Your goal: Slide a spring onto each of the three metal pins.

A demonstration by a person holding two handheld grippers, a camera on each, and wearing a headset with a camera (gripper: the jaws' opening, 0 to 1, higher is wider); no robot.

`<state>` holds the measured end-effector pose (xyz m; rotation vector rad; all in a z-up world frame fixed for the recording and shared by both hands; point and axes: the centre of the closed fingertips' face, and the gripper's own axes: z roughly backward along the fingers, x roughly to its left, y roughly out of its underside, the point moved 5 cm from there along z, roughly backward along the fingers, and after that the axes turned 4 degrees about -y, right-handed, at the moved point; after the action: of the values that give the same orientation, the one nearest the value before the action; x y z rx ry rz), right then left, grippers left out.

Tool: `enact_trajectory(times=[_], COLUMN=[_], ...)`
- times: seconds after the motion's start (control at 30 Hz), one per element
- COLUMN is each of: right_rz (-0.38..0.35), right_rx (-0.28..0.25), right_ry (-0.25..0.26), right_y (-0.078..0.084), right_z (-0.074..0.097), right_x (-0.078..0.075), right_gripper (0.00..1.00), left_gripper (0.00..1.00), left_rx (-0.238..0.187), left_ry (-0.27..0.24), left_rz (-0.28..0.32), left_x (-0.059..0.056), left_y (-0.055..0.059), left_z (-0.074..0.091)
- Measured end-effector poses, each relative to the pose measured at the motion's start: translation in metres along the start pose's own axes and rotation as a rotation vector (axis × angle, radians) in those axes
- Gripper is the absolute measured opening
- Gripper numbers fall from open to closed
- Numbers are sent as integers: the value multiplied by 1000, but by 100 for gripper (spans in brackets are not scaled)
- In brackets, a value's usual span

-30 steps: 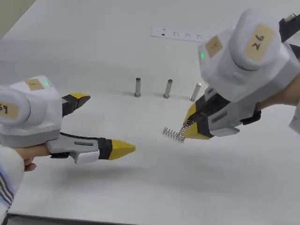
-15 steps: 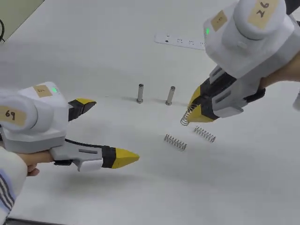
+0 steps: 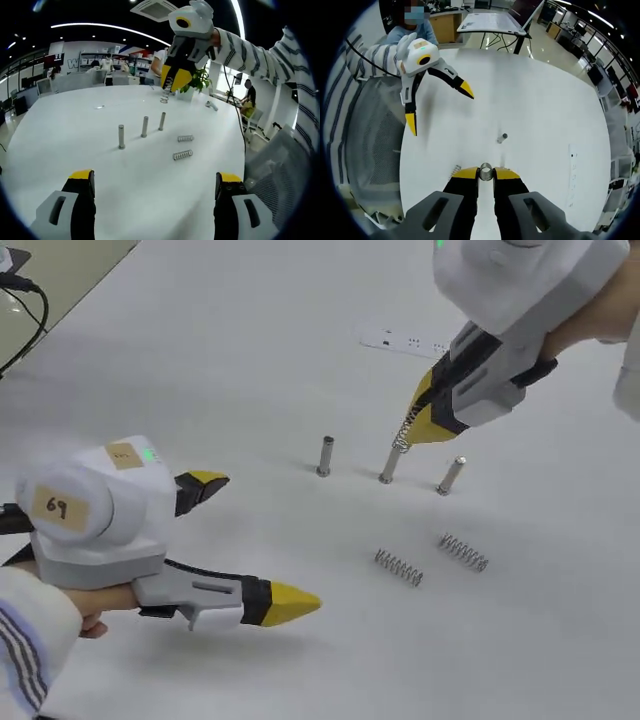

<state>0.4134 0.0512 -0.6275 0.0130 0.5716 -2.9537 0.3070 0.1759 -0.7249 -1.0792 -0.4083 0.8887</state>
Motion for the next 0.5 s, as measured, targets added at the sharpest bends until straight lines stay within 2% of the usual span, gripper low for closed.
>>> enact_trajectory(times=[0.5], right_rz=[45], right_rx=[27], right_ry=[-18], right_y=[-15], right_z=[-28], right_x=[-25], right_gripper=[8], left_gripper=[98], left_rx=[12], left_ry=[14], left_rz=[3], left_x=[-2], left_y=[2], left_z=[-2])
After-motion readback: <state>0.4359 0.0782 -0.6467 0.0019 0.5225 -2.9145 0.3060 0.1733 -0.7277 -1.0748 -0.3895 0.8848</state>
